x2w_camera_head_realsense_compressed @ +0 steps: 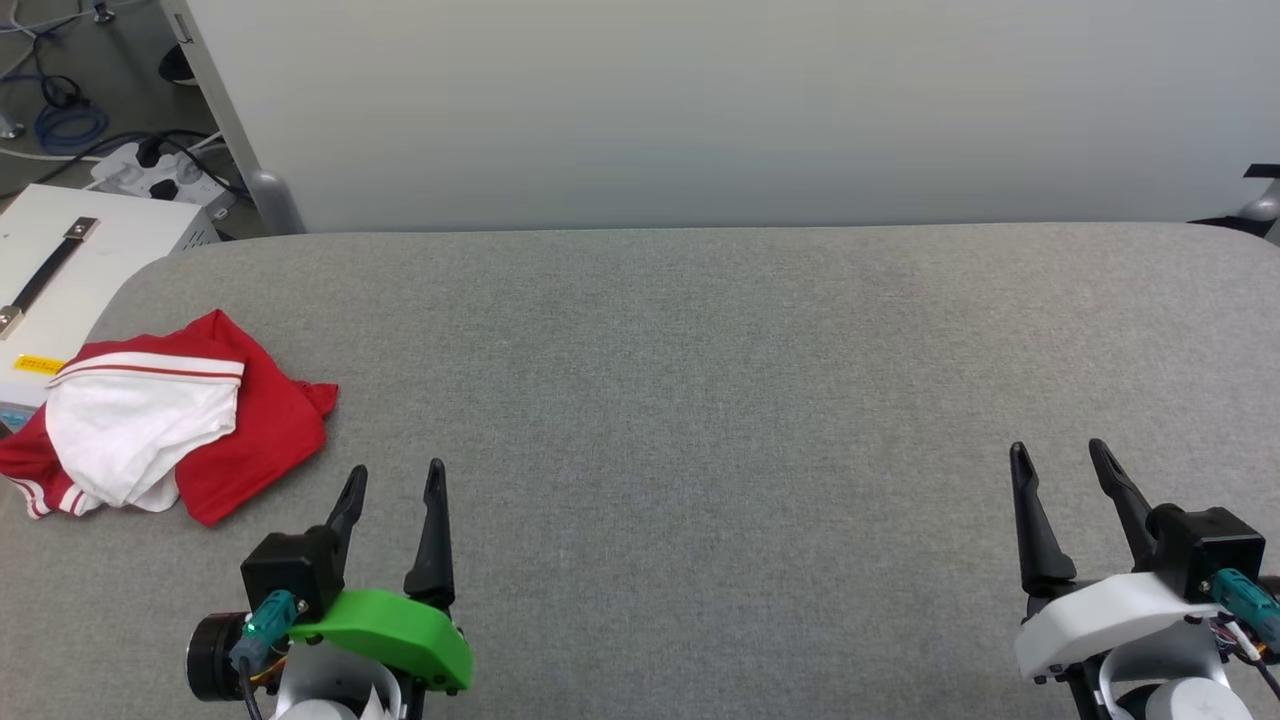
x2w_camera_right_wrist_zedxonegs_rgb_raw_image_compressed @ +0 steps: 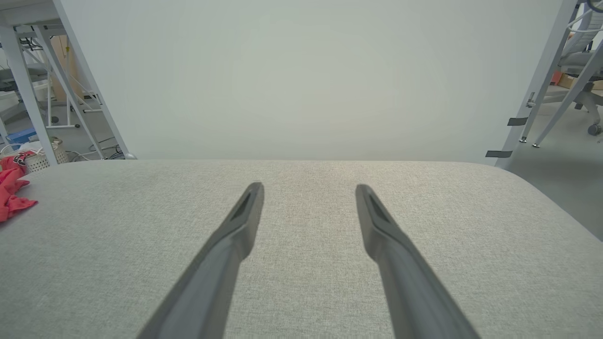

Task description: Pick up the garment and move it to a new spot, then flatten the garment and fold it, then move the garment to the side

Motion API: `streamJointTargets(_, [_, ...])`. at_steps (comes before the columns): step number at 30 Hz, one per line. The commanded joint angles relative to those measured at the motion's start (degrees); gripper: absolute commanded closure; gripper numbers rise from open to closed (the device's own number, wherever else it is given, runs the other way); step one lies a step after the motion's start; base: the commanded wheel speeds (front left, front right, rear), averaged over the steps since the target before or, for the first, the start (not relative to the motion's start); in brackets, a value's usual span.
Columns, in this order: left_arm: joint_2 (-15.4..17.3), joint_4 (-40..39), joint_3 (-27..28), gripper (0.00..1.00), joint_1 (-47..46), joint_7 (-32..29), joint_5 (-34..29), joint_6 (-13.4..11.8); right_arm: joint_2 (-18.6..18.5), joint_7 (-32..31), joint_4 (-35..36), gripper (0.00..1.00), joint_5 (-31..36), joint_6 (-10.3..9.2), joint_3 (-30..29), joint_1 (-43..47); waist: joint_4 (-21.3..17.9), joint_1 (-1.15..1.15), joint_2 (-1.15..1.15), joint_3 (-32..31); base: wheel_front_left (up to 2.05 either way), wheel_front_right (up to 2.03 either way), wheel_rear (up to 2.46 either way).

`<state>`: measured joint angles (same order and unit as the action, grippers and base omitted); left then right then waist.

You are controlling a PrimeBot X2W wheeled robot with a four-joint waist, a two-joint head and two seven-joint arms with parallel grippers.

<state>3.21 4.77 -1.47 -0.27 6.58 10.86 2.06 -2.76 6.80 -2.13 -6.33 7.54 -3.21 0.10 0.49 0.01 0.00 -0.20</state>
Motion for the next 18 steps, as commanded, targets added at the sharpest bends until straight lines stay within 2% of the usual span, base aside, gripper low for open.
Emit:
streamJointTargets(1, [-0.16,0.25,-0.13,0.00,1.22,0.70,0.94,0.44,-0.08,0.58,-0.38,0.00,-0.57,-0.03,-0.25,0.79,0.03,0.00,0.00,0.02,0.00,0.00,0.00])
streamJointTargets(18, [-0.21,2.06,-0.74,0.00,1.38,2.72,3.28,1.20,-0.09,2.58,-1.47,0.00,-1.09,-0.03,-1.40,1.03,0.27,0.00,0.00,0.23,0.00,0.00,0.00])
